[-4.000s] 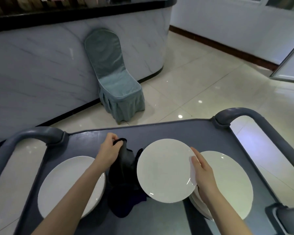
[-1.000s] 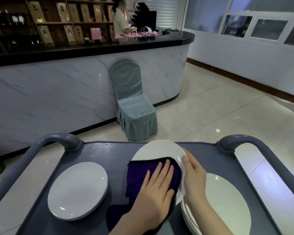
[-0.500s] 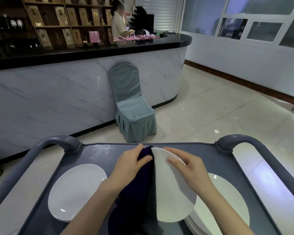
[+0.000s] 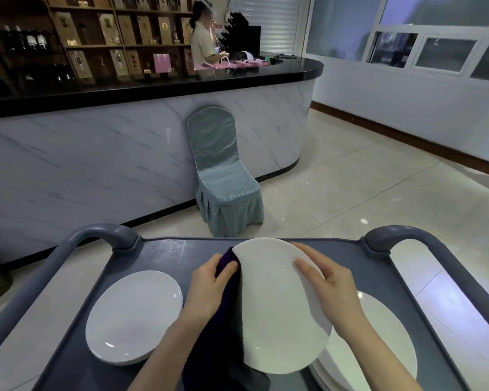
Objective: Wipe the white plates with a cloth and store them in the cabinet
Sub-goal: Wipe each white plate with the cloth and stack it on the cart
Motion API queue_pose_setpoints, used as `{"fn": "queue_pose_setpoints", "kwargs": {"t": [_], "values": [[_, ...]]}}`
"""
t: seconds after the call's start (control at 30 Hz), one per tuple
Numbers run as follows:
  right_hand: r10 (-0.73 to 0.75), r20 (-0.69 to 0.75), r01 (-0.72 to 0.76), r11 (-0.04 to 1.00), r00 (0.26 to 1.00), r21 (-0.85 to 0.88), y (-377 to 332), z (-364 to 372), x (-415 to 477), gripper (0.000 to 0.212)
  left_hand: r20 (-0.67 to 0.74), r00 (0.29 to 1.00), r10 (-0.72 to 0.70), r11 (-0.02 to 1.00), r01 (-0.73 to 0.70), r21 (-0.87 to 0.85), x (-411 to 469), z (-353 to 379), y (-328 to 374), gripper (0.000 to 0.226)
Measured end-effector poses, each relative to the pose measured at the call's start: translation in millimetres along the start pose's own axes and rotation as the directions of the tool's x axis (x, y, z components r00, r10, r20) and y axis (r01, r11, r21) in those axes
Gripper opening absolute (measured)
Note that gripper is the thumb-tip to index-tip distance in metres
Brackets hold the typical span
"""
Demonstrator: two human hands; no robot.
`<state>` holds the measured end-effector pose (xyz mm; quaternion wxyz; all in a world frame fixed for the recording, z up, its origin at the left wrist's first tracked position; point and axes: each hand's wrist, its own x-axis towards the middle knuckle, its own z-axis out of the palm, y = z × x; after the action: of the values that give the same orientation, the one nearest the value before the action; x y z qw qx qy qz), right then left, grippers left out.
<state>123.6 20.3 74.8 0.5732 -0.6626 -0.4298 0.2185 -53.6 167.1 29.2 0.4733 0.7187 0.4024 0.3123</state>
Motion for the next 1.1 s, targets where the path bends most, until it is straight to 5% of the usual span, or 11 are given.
{"fn": "queue_pose_setpoints", "kwargs": {"t": [0.2,0.33,0.43,0.77,0.87,0.93,1.03,1.1], "values": [[-0.007,0.272,0.06,0.981,0.962,-0.186,-10,4,12,0.028,0.299,0.937,0.182,0.947,-0.249,0.205,10,-3,22,0.022],[-0.052,0.021,0.053,0.998,0.998,-0.043,-14,-14,11,0.033,0.007,0.999,0.033,0.99,-0.032,-0.136,-9,10,9,0.016],[0.017,-0.072,-0.011,0.997,0.997,0.079,-8,-14,4,0.035,-0.069,0.985,-0.157,0.972,0.142,-0.187,-17,18,0,0.024],[0.017,0.382,0.091,0.961,0.924,-0.263,-20,-1,22,0.024,0.222,0.957,0.186,0.972,-0.213,0.104,5,10,23,0.024],[-0.004,0.256,0.046,0.986,0.967,-0.158,-25,-10,27,0.025,0.029,0.993,0.113,0.99,-0.11,-0.09,3,12,22,0.021],[-0.021,0.044,0.022,0.999,0.999,-0.04,-23,-8,23,0.027,-0.115,0.992,-0.055,0.965,0.023,-0.263,-1,17,16,0.023],[0.055,-0.314,0.003,0.983,0.948,0.181,-9,20,5,0.029,-0.209,0.891,-0.403,0.828,0.258,-0.498,-9,31,5,0.03],[0.083,-0.376,-0.011,0.982,0.923,0.191,1,32,-5,0.03,-0.247,0.832,-0.496,0.8,0.327,-0.504,-14,36,-2,0.031]]}}
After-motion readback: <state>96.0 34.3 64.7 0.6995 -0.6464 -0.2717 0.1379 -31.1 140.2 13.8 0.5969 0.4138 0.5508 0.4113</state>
